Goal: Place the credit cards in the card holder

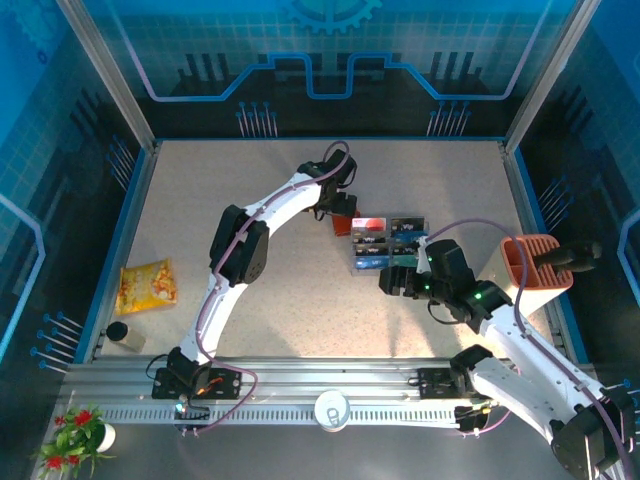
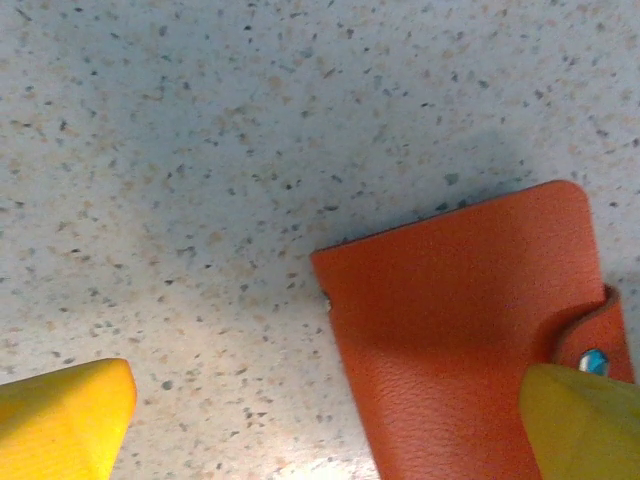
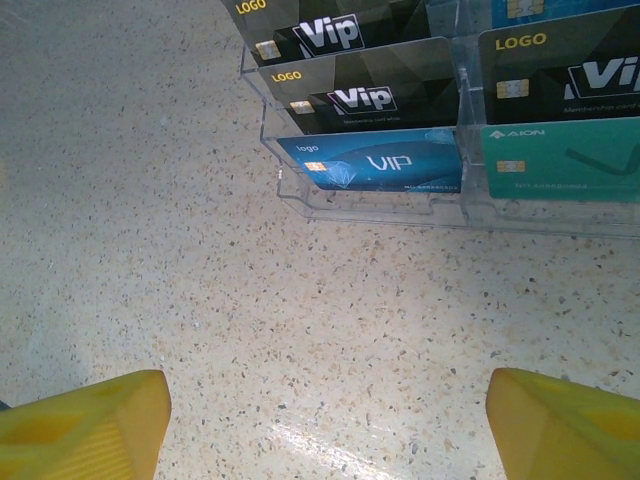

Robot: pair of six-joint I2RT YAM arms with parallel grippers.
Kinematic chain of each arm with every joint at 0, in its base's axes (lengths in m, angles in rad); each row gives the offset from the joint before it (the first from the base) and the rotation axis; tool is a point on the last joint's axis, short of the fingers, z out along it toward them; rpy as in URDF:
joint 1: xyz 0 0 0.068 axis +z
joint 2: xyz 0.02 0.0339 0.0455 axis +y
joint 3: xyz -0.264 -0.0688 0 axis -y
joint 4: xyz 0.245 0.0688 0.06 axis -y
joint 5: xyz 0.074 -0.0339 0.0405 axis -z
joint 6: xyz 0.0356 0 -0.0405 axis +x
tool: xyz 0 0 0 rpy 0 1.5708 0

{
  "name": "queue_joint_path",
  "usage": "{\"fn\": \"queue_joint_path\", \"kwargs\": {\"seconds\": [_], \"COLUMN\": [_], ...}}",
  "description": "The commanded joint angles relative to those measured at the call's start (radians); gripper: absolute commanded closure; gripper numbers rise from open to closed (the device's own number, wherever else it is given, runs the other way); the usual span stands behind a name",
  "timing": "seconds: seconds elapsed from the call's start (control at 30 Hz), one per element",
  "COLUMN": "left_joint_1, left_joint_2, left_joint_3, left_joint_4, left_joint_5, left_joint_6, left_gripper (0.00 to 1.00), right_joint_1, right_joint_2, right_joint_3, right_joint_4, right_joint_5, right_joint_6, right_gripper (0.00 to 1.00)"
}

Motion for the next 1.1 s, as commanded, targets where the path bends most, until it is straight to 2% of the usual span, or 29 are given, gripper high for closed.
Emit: {"fn": "queue_joint_path", "kwargs": {"seconds": [0.0, 0.37, 0.67, 0.9, 1.07], "left_joint_1": [-0.005, -0.001, -0.002, 0.001, 0.005], "left_joint_2": [-0.021, -0.160, -0.328, -0.528, -0.731], "left_joint_3": [-0.038, -0.284, -0.541, -0.759, -0.900], "left_joint_4": [-0.055, -0.008, 0.017, 0.035, 0.073], "left_joint_5": [-0.061, -0.142, -0.174, -0.188, -0.140], "left_joint_6": [0.056, 0.093, 0.081, 0.065, -0.015], "left_gripper": [0.01, 0.01, 0.01, 0.01, 0.01], "right_joint_1": [0.014, 0.046, 0.133, 0.221, 0.276], "right_joint_2": [0.018, 0.052, 0.158, 0.310, 0.422], "right_joint_3": [0.007, 0.035, 0.054, 0.117, 0.165], "right_joint_4": [0.019, 0.055, 0.158, 0.244, 0.301], "right_joint_5": [-0.020, -0.015, 0.018, 0.044, 0.065], "right_joint_6": [0.003, 0.020, 0.055, 0.069, 0.105], "right_gripper": [0.17, 0.18, 0.19, 0.19, 0.22]}}
